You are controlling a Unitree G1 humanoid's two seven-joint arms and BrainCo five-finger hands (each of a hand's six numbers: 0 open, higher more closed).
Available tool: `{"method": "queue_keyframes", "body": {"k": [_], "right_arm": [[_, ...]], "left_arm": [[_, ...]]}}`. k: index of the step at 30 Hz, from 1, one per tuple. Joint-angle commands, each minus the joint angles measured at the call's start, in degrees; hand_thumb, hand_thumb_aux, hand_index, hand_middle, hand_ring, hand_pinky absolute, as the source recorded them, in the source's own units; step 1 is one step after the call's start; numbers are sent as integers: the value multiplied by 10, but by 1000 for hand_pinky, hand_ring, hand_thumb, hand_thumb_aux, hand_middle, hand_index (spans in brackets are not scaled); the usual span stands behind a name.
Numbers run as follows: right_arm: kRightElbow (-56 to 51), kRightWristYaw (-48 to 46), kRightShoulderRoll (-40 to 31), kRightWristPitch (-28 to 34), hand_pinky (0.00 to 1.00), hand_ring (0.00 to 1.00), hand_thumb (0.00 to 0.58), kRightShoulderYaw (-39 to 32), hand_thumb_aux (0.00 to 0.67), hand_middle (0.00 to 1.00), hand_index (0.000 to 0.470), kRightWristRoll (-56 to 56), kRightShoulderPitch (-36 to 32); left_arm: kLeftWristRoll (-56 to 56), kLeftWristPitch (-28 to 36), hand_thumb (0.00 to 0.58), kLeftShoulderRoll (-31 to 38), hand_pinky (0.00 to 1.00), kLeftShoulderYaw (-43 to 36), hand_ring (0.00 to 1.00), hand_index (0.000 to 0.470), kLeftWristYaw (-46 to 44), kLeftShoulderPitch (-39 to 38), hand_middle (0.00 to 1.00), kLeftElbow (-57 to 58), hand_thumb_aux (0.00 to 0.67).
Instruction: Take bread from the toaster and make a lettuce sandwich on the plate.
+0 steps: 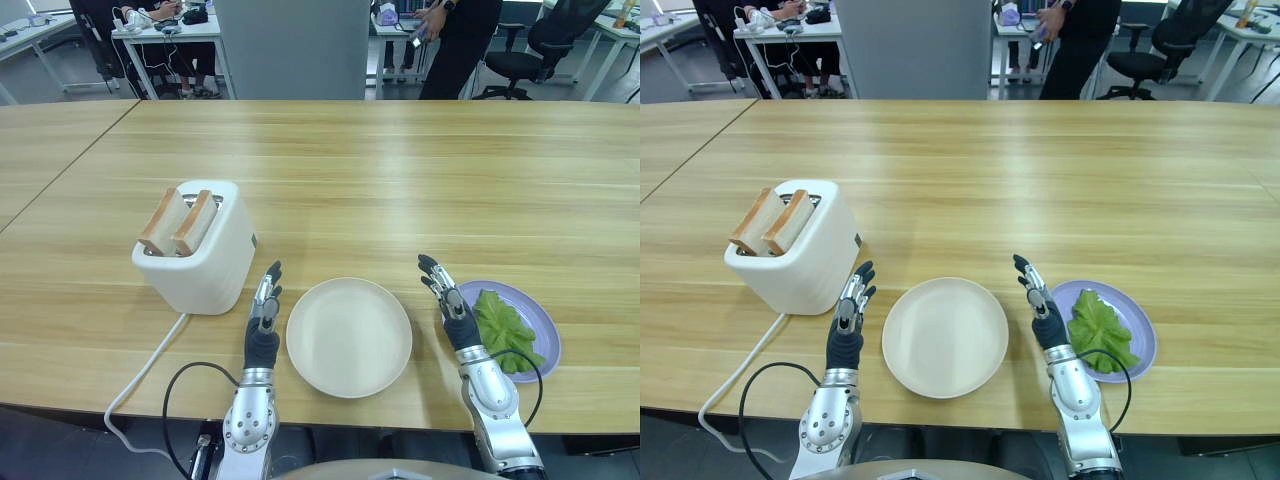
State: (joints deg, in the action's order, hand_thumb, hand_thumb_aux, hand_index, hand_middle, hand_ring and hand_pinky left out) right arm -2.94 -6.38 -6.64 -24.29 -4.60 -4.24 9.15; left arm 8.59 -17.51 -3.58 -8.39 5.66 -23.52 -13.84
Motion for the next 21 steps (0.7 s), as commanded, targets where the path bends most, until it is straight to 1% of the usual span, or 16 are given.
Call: {"method": "queue_keyframes", "body": {"k": [1, 7, 9, 12, 17, 21], "right_arm": [[-2, 10, -7, 4, 0, 0, 0, -10, 0, 0, 0, -40, 1], [-12, -6, -7, 33, 0, 0, 0, -10, 0, 0, 0, -15, 2], [-18, 0, -7, 41, 0, 0, 0, -5, 0, 0, 0, -19, -1], [-18, 4, -6, 49, 0, 0, 0, 0, 0, 0, 0, -16, -2], [-8, 11, -3, 53, 0, 0, 0, 2, 0, 0, 0, -18, 11], [4, 2, -2, 57, 0, 0, 0, -1, 0, 0, 0, -5, 21]], "left_arm": [[1, 4, 0, 0, 0, -2, 0, 0, 1, 0, 0, 4, 0], [2, 6, 0, 2, 0, -2, 0, 0, -1, 4, 0, 10, 0], [-1, 22, 0, -1, 0, -3, 0, 0, -2, 4, 0, 4, 0], [28, 46, 0, 5, 0, 0, 0, 0, 5, 1, 0, -28, 0], [104, 108, 0, 46, 0, 45, 0, 0, 5, 11, 0, -131, 0], [240, 176, 0, 108, 0, 123, 0, 0, 10, 32, 0, -203, 0]]}}
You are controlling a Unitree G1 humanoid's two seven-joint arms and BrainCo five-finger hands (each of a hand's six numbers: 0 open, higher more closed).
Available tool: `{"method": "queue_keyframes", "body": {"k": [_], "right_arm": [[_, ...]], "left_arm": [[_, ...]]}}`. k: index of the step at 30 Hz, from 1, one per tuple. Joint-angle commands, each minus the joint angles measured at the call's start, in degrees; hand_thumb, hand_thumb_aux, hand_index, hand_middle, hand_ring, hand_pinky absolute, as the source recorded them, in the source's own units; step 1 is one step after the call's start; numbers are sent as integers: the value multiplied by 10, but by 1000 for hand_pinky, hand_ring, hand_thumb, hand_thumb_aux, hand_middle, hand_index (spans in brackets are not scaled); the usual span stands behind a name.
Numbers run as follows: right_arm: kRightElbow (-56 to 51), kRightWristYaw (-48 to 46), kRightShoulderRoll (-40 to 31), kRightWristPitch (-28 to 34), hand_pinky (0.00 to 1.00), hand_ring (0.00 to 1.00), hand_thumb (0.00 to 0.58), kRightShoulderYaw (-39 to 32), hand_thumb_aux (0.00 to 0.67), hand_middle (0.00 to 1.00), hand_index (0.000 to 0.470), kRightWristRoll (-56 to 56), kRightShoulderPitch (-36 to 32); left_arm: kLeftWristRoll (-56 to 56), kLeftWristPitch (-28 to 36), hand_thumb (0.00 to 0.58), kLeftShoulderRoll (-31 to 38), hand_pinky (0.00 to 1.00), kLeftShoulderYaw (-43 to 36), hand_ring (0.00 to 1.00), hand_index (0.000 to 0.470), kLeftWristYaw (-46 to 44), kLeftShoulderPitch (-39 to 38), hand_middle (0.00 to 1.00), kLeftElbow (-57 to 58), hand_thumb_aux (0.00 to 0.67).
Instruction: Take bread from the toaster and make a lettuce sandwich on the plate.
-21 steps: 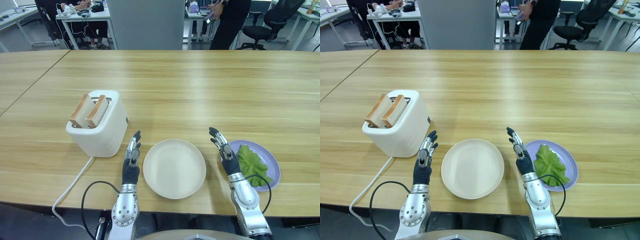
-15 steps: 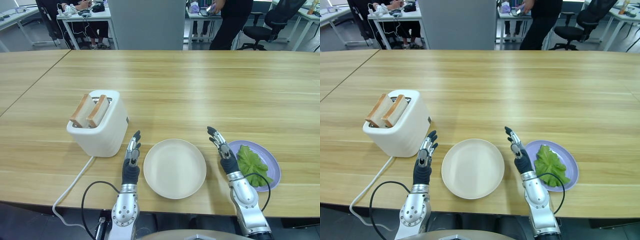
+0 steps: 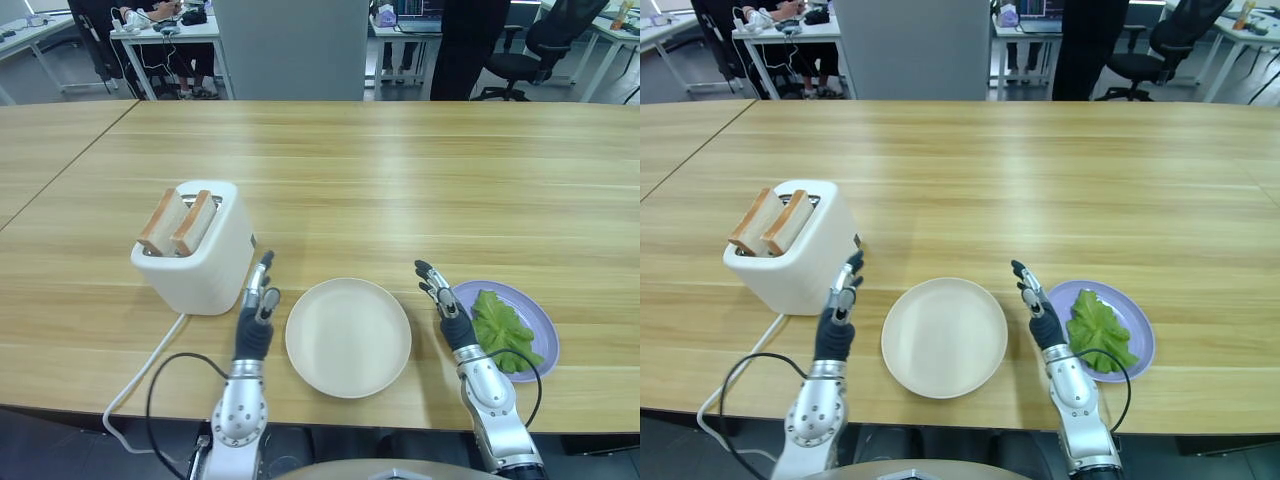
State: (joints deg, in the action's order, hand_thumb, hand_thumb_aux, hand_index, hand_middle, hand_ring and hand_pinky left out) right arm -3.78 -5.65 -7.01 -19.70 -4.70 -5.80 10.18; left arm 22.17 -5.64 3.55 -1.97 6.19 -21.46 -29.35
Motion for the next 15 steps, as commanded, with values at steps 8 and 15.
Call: {"method": "queue_keyframes", "body": {"k": [8, 15], "right_arm": [[21, -5, 5, 20, 0, 0, 0, 8, 0, 0, 0, 24, 28], [24, -2, 10, 13, 0, 0, 0, 9, 0, 0, 0, 29, 38]], "left_arm": [[236, 163, 0, 137, 0, 237, 0, 0, -2, 6, 0, -70, 0], [243, 192, 0, 221, 0, 311, 0, 0, 12, 38, 0, 50, 0]]}}
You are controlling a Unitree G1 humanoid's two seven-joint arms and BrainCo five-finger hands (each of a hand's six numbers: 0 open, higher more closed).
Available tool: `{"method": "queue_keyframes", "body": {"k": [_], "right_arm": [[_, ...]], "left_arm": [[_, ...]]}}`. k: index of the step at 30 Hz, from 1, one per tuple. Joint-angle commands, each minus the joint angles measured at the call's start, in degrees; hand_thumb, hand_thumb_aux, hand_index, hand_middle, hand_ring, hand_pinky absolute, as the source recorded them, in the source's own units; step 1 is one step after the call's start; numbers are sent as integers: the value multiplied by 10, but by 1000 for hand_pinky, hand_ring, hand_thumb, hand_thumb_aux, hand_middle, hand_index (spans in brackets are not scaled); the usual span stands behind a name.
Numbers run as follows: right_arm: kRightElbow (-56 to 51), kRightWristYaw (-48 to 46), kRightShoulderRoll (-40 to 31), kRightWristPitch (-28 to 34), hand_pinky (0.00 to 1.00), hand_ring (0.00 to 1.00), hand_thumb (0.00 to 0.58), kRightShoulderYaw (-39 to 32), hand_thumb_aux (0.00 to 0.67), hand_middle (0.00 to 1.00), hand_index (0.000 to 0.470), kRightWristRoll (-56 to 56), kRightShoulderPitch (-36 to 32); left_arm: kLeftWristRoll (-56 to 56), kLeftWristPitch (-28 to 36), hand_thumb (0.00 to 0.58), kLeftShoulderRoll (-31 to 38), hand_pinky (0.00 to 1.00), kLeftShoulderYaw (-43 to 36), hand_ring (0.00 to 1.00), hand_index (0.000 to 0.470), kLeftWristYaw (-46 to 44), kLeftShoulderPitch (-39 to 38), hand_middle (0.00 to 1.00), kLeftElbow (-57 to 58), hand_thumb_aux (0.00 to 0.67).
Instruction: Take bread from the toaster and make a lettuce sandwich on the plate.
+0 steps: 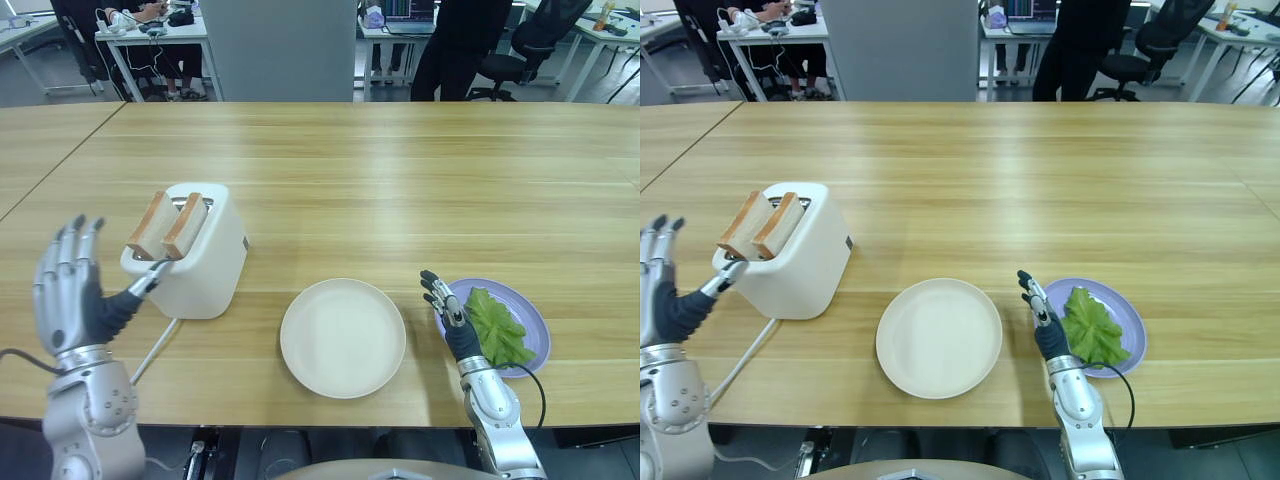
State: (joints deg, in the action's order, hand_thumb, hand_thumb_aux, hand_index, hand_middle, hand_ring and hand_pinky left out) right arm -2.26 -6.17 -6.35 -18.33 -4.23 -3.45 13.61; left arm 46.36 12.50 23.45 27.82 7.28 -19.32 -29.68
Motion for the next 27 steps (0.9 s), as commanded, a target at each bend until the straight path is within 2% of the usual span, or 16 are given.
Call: {"method": "queue_keyframes", "body": {"k": [1, 12, 18, 19, 20, 22, 23, 25, 26, 27], "right_arm": [[9, 4, 4, -2, 0, 0, 0, 5, 0, 0, 0, 5, 5], [4, 9, 10, -10, 0, 0, 0, 7, 0, 0, 0, 10, 2], [1, 11, 10, -13, 0, 0, 0, 10, 0, 0, 0, 12, -1], [2, 10, 10, -13, 0, 0, 0, 11, 0, 0, 0, 12, -1], [3, 10, 9, -13, 0, 0, 0, 12, 0, 0, 0, 14, -1], [3, 9, 7, -12, 0, 0, 0, 16, 0, 0, 0, 16, -3], [3, 9, 7, -12, 0, 0, 0, 18, 0, 0, 0, 17, -3], [3, 9, 7, -11, 0, 0, 0, 20, 0, 0, 0, 19, -3], [3, 8, 7, -11, 0, 0, 0, 21, 0, 0, 0, 19, -3], [3, 8, 7, -11, 0, 0, 0, 22, 0, 0, 0, 19, -3]], "left_arm": [[-4, 12, 0, 33, 0, 15, 0, 0, 2, 29, 0, 74, 0], [-20, -2, 0, 103, 0, -68, 0, 0, 8, 166, 0, 258, 0], [-26, -5, 0, 110, 0, -110, 0, 0, 20, 201, 0, 306, 0], [-26, -4, 66, 110, 0, -115, 0, 27, 23, 204, 0, 312, 39], [-26, -3, 275, 111, 0, -120, 0, 126, 25, 206, 0, 316, 184], [-23, 1, 474, 114, 0, -130, 0, 263, 28, 210, 0, 323, 384], [-22, 2, 501, 115, 0, -134, 0, 290, 30, 211, 0, 325, 423], [-19, 5, 501, 120, 0, -143, 0, 290, 32, 212, 0, 331, 423], [-17, 7, 528, 122, 0, -148, 0, 323, 32, 213, 0, 333, 470], [-19, 8, 560, 122, 0, -152, 0, 375, 33, 213, 0, 335, 547]]}}
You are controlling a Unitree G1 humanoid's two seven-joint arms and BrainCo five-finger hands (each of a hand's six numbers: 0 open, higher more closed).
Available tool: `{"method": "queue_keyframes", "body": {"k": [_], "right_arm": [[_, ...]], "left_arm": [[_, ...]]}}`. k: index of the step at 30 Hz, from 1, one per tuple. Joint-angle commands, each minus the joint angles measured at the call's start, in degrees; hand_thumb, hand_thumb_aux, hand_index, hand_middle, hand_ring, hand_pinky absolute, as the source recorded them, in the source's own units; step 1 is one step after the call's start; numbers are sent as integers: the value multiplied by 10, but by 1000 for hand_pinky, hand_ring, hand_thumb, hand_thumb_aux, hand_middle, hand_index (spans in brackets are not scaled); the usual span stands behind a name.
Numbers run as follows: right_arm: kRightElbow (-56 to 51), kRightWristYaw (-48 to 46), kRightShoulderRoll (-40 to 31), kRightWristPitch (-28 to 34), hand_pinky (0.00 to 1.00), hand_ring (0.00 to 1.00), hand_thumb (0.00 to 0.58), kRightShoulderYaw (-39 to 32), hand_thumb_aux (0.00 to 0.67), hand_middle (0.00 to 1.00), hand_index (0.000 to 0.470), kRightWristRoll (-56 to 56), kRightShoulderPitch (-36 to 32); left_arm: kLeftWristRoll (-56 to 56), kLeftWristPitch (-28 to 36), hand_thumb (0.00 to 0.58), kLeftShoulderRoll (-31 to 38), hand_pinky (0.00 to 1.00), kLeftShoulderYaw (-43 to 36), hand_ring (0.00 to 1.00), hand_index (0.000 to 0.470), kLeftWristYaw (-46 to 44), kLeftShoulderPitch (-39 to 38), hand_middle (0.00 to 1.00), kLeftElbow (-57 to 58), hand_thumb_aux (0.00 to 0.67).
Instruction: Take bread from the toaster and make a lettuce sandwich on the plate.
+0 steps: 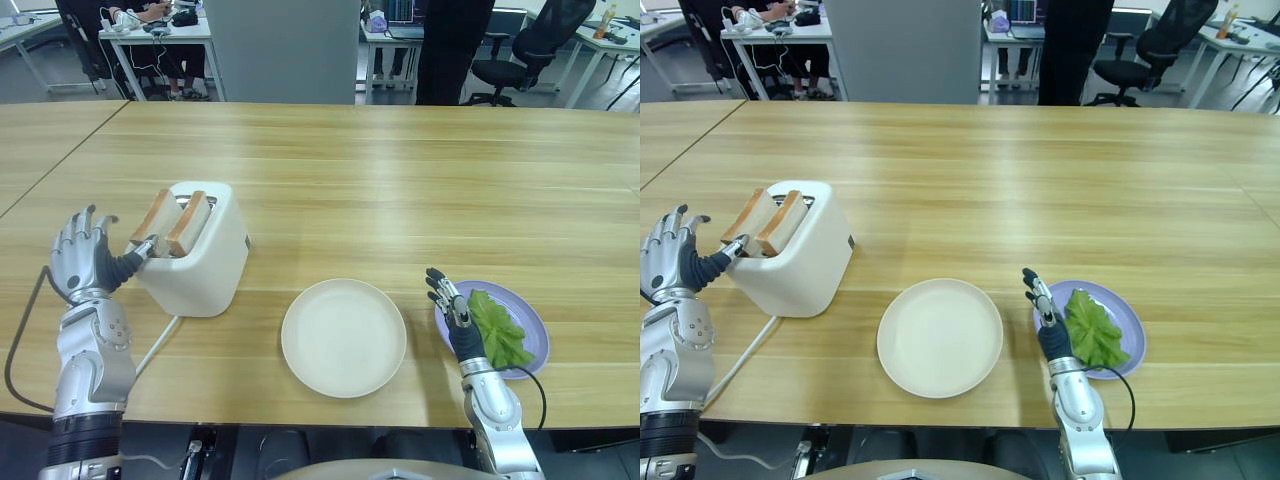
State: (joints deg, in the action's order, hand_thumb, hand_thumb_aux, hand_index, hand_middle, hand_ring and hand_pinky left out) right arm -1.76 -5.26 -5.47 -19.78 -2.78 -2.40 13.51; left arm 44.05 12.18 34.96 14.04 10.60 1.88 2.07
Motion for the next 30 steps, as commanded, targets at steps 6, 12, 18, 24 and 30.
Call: {"method": "queue_keyframes", "body": {"k": [6, 12, 18, 24, 30], "right_arm": [[-5, 0, -2, 3, 0, 0, 0, 14, 0, 0, 0, 12, -6], [-15, 0, -3, 2, 0, 0, 0, 15, 0, 0, 0, 9, -11], [-24, -1, -3, 1, 0, 0, 0, 11, 0, 0, 0, 5, -15], [-27, -2, -4, 1, 0, 0, 0, 11, 0, 0, 0, 6, -18], [-28, -4, -4, 3, 0, 0, 0, 10, 0, 0, 0, 7, -20]], "left_arm": [[-2, 19, 580, 7, 0, -29, 0, 460, 6, 3, 0, 23, 670], [-12, 14, 580, -2, 0, -34, 0, 460, 18, 4, 0, 11, 670], [-28, 27, 580, -17, 0, -5, 0, 460, 32, 0, 0, -50, 670], [-56, 46, 580, -35, 0, 38, 0, 460, 36, 13, 0, -126, 670], [-143, 32, 580, -82, 1000, 83, 1000, 460, 35, 37, 1000, -166, 670]]}}
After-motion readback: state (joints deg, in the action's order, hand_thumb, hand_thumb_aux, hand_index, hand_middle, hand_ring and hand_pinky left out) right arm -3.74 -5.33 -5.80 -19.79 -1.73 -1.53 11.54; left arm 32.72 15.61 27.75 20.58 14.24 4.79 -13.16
